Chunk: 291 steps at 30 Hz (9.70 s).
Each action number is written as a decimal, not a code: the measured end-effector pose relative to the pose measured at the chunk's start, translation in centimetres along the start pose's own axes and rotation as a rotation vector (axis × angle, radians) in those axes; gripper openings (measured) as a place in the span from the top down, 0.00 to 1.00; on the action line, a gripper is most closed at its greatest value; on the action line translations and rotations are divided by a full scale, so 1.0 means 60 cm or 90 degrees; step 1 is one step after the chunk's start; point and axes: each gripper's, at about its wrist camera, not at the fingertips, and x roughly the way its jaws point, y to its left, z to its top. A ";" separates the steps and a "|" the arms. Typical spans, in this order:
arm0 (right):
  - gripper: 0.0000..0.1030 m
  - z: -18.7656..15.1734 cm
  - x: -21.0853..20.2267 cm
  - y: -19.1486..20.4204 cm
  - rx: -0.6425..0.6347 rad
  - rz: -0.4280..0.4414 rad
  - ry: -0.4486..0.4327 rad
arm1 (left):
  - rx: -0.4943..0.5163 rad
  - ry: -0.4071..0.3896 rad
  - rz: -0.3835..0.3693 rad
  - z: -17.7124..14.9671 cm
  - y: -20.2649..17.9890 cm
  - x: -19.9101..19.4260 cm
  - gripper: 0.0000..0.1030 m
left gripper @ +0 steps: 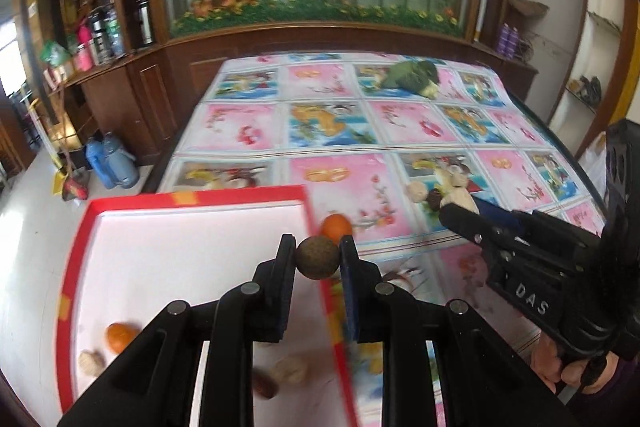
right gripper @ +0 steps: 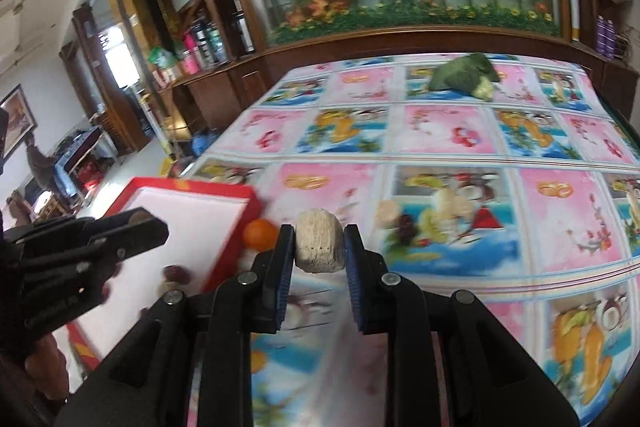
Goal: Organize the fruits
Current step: 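Carry the brown fruit and beige piece into the white tray while both grippers open, then move both grippers back to the fruit row, then grasp an orange with the left gripper while the right grasps a red date, then carry the orange and red date into the white tray while both grippers open, then move both grippers back to the fruit row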
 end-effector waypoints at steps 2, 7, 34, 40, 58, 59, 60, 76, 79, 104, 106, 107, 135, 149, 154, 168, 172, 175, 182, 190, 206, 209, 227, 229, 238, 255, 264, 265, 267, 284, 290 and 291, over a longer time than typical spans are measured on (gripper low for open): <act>0.74 -0.008 0.004 0.043 -0.027 0.019 0.011 | -0.019 -0.003 0.017 -0.013 0.024 -0.011 0.80; 0.74 -0.032 0.012 0.139 -0.092 0.055 0.039 | -0.056 0.002 0.044 -0.052 0.076 -0.026 0.80; 0.74 -0.131 0.045 0.252 -0.168 0.073 0.127 | -0.087 0.007 0.149 -0.139 0.157 -0.041 0.80; 0.74 -0.137 0.044 0.262 -0.188 0.069 0.121 | -0.077 0.004 0.172 -0.141 0.156 -0.040 0.79; 0.54 -0.122 0.021 0.225 -0.138 0.088 0.065 | -0.079 -0.019 0.188 -0.142 0.161 -0.048 0.45; 0.54 -0.116 0.016 0.215 -0.122 0.081 0.054 | -0.080 -0.024 0.192 -0.142 0.162 -0.051 0.41; 0.54 -0.112 0.013 0.206 -0.110 0.075 0.047 | -0.082 -0.029 0.197 -0.140 0.164 -0.053 0.38; 0.45 -0.087 0.059 0.101 -0.034 -0.111 0.130 | -0.101 -0.047 0.216 -0.135 0.175 -0.060 0.31; 0.46 -0.097 0.066 0.111 -0.039 -0.100 0.148 | -0.103 -0.051 0.217 -0.134 0.175 -0.063 0.31; 0.46 -0.058 0.026 0.016 0.025 -0.112 0.084 | -0.050 -0.036 0.156 -0.102 0.112 -0.048 0.31; 0.46 -0.049 0.021 -0.011 0.036 -0.122 0.076 | -0.033 -0.035 0.129 -0.086 0.092 -0.040 0.31; 0.46 -0.045 0.019 -0.023 0.035 -0.126 0.074 | -0.024 -0.033 0.113 -0.077 0.081 -0.035 0.31; 0.71 0.015 0.123 -0.123 -0.013 -0.107 0.122 | 0.132 0.077 -0.068 0.017 -0.052 0.143 0.55; 0.82 0.024 0.109 -0.153 0.035 -0.066 0.123 | 0.134 0.088 -0.060 0.025 -0.065 0.162 0.61; 0.82 0.036 0.082 -0.170 0.068 -0.048 0.102 | 0.132 0.087 -0.035 0.027 -0.070 0.168 0.61; 0.83 0.047 0.030 -0.217 0.133 -0.055 0.057 | 0.108 0.119 0.010 0.032 -0.056 0.194 0.70; 0.82 0.046 0.030 -0.210 0.122 -0.056 0.055 | 0.093 0.121 0.004 0.031 -0.055 0.193 0.70; 0.82 0.046 0.030 -0.208 0.120 -0.054 0.054 | 0.073 0.122 -0.009 0.031 -0.054 0.191 0.70; 0.82 0.043 0.023 -0.182 0.084 -0.043 0.032 | 0.058 0.086 -0.033 0.027 -0.072 0.145 0.71; 0.82 0.014 0.019 -0.115 0.048 -0.014 0.026 | 0.022 0.003 -0.030 0.011 -0.058 0.036 0.70; 0.82 -0.041 0.023 0.153 -0.099 0.078 0.050 | -0.087 -0.039 0.118 -0.065 0.124 -0.058 0.70; 0.82 -0.052 0.025 0.193 -0.124 0.093 0.061 | -0.102 -0.038 0.125 -0.081 0.149 -0.066 0.70; 0.82 -0.087 0.082 0.280 -0.170 0.103 0.129 | -0.104 0.004 0.110 -0.151 0.171 -0.058 0.70; 0.82 -0.087 0.091 0.276 -0.166 0.102 0.139 | -0.108 0.005 0.111 -0.153 0.175 -0.057 0.70; 0.82 -0.093 0.109 0.269 -0.148 0.093 0.164 | -0.105 0.010 0.119 -0.153 0.177 -0.050 0.69; 0.82 -0.072 0.069 0.205 -0.088 0.100 0.122 | -0.095 0.006 0.112 -0.141 0.156 -0.055 0.46; 0.82 -0.063 0.049 0.131 -0.039 0.074 0.113 | -0.089 0.010 0.109 -0.132 0.128 -0.054 0.24; 0.82 -0.062 0.046 0.120 -0.032 0.070 0.111 | -0.089 0.014 0.109 -0.131 0.125 -0.053 0.24; 0.79 -0.060 0.040 0.099 -0.018 0.061 0.107 | -0.089 0.021 0.109 -0.128 0.117 -0.051 0.24; 0.47 -0.006 -0.003 -0.133 0.080 -0.069 0.041 | -0.006 0.026 0.095 -0.059 -0.006 -0.027 0.23; 0.47 0.018 0.033 -0.182 0.089 -0.106 0.058 | 0.032 0.024 0.076 -0.018 -0.061 0.001 0.23; 0.47 0.022 0.041 -0.187 0.089 -0.114 0.059 | 0.033 0.026 0.073 -0.013 -0.066 0.006 0.23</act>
